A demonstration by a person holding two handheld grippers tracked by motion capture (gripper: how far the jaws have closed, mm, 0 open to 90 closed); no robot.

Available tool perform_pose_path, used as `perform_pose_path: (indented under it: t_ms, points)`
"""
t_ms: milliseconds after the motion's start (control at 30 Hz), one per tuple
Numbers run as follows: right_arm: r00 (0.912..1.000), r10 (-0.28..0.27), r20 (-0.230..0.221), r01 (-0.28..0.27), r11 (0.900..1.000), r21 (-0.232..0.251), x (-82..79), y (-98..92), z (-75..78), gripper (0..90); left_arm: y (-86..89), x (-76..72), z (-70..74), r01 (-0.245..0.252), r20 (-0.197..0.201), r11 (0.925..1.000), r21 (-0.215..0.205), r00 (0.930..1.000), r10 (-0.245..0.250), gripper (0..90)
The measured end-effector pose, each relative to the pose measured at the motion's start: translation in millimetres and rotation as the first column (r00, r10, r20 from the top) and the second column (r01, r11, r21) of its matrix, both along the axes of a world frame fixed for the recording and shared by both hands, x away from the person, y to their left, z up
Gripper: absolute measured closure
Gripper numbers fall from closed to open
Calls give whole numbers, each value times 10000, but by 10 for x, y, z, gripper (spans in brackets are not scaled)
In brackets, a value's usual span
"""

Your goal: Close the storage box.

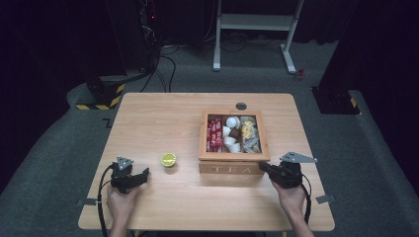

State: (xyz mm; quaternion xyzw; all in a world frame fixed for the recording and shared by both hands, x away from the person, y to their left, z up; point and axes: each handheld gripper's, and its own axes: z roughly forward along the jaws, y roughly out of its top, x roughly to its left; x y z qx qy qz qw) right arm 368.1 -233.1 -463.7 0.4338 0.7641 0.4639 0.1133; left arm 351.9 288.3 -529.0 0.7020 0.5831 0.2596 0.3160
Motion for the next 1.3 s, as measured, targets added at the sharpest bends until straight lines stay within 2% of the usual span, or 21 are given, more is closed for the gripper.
perform_pose_path:
  t_ms: [133, 233, 333, 600, 933, 1300]
  points:
    - [10000, 49, 79, -49, 9999, 89, -16, -1, -19, 899, 0, 0, 0, 0, 2, 10000, 2, 10000, 0, 245]
    - [9994, -95, 323, 85, 9995, 304, -31, -17, 53, 899, -1, -1, 0, 4, 3, 10000, 4, 10000, -4, 245]
    - [9986, -20, 525, 10, 9998, 192, -26, 1, 118, 899, -1, -1, 0, 7, -1, 10000, 4, 10000, -7, 245]
    - [9991, -48, 415, 42, 9999, 140, -23, 5, 54, 899, -1, -1, 0, 10, -2, 10000, 4, 10000, -10, 245]
    - [9942, -704, 818, 685, 9973, 262, 5, -237, 137, 897, -1, -1, 0, 9, 0, 10000, 4, 10000, -9, 245]
    - [9801, -1592, 1182, 1541, 9867, 514, 9, -558, 204, 896, -1, -1, 0, 8, -2, 10000, 1, 10000, -8, 245]
